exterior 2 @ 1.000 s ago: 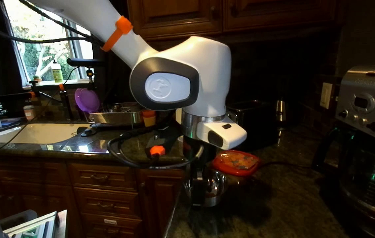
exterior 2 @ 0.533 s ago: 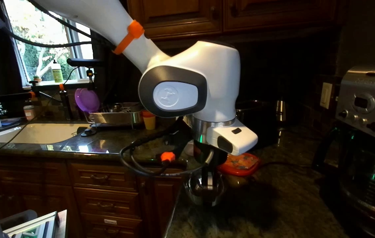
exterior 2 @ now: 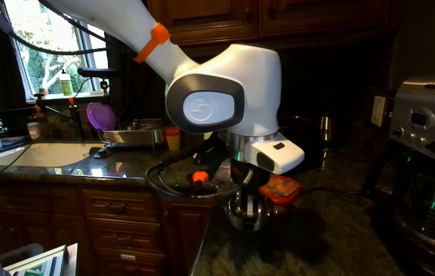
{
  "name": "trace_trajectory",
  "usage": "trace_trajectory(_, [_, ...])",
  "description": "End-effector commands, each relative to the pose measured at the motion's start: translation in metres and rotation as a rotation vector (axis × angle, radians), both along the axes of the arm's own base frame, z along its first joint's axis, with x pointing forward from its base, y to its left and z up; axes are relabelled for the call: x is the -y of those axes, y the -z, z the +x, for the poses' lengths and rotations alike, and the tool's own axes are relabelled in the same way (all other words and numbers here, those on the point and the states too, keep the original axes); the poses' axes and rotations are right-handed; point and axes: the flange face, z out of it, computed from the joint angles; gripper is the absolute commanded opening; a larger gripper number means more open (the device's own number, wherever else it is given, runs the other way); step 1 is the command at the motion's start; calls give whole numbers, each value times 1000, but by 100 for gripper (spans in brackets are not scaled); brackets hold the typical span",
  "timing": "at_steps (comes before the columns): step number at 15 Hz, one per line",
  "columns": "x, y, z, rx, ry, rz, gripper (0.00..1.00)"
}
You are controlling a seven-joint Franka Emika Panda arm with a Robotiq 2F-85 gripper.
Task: Put the silver bowl on the toaster
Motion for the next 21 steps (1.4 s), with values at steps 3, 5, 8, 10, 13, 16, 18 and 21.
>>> trace_trajectory(3, [-15, -70, 14, 42, 173, 26, 1])
trace_trajectory(5, [-20, -100, 23, 66, 227, 33, 1])
trace_trajectory(8, [-36, -159, 33, 114, 215, -26, 1])
trace_trajectory(10, [-49, -183, 29, 97, 110, -65, 1])
trace_trajectory(13, [-48, -183, 34, 112, 123, -52, 1])
trace_trajectory(16, [-53, -223, 60, 153, 282, 27, 1])
trace_trajectory(18, [-50, -255, 80, 190, 378, 51, 1])
trace_trajectory(21, [-43, -313, 108, 293, 535, 43, 1])
